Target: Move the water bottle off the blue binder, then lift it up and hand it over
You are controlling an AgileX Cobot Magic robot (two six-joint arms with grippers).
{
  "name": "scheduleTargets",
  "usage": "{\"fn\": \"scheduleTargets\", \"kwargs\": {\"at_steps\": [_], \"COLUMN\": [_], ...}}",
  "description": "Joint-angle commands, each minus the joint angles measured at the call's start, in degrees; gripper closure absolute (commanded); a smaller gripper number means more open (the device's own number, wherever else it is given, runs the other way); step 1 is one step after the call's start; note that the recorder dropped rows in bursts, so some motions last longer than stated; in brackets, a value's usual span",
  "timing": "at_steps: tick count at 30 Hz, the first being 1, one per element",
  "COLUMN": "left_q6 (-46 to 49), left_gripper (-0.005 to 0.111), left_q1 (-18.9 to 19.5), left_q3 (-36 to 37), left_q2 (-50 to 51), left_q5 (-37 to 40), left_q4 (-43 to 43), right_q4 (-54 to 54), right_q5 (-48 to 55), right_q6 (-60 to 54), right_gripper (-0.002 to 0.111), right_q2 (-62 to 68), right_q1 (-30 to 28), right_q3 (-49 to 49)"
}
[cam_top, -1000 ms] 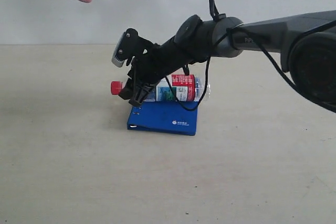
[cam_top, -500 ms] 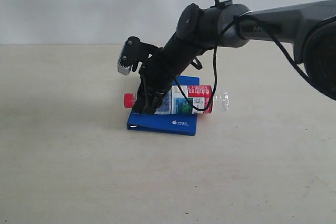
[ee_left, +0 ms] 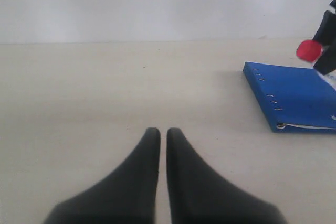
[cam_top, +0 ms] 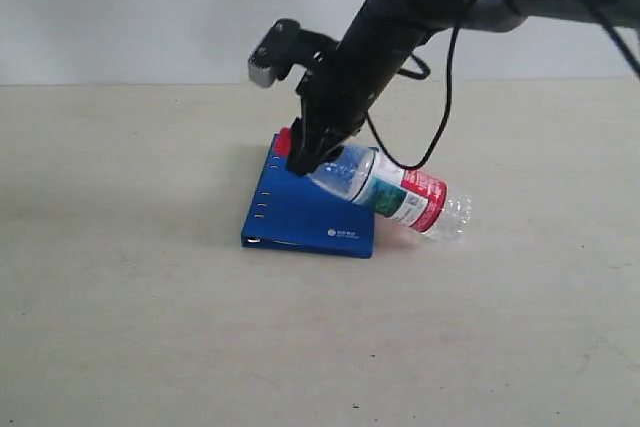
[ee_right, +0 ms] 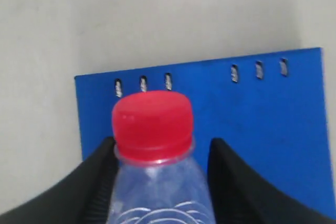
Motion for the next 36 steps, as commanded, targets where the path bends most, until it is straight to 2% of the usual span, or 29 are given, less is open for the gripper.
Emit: {"fn": "scheduleTargets", "kwargs": {"at_steps": [1,9,14,18,26,27,29,30,32,36], "left_q6": [-0.15,-0.15,-0.15,-0.15,-0.15,-0.15,-0.15,-0.15,-0.15,-0.15], "left_gripper": [0.102,0.102,0.102,0.102,0.102,0.102,0.102,0.102,0.102,0.102], "left_q1": [-0.20,-0.20,-0.20,-0.20,-0.20,-0.20,-0.20,-0.20,-0.20,-0.20], "left_q3": [0.18,0.18,0.18,0.18,0.18,0.18,0.18,0.18,0.18,0.18], "left_q2": [-0.22,-0.22,-0.22,-0.22,-0.22,-0.22,-0.22,-0.22,-0.22,-0.22], "left_q5": [-0.67,-0.67,-0.67,-0.67,-0.67,-0.67,-0.67,-0.67,-0.67,-0.67], "left_q4": [-0.53,-0.53,-0.53,-0.53,-0.53,-0.53,-0.53,-0.53,-0.53,-0.53], "right_q4": [-5.08,-7.93,-8.46,-9.01,-9.15,-9.67,-11.23,-12.76,-15.30,-12.83], "right_q5": [1.51,6.96,11.14,10.48,4.99,5.72,9.57,12.75,15.71,17.72], "right_q6": [6.41,10.83,11.50,11.50,13.56,15.21,17.42,16.92,15.97,18.49], "right_gripper": [0.109,0.109,0.109,0.109,0.108,0.105,0.083,0.064,0.038,0.035], "right_q2": [-4.93,-14.49,-16.63,-16.89,-16.89,-16.89,-17.59,-18.45,-19.62,-20.69], "right_q1": [-5.58,-17.56,-21.98,-23.81,-23.81,-23.89,-24.26,-24.26,-24.78,-28.99], "right_q3": [0.18,0.18,0.86,3.02,5.13,5.13,5.13,5.13,5.13,5.88]}}
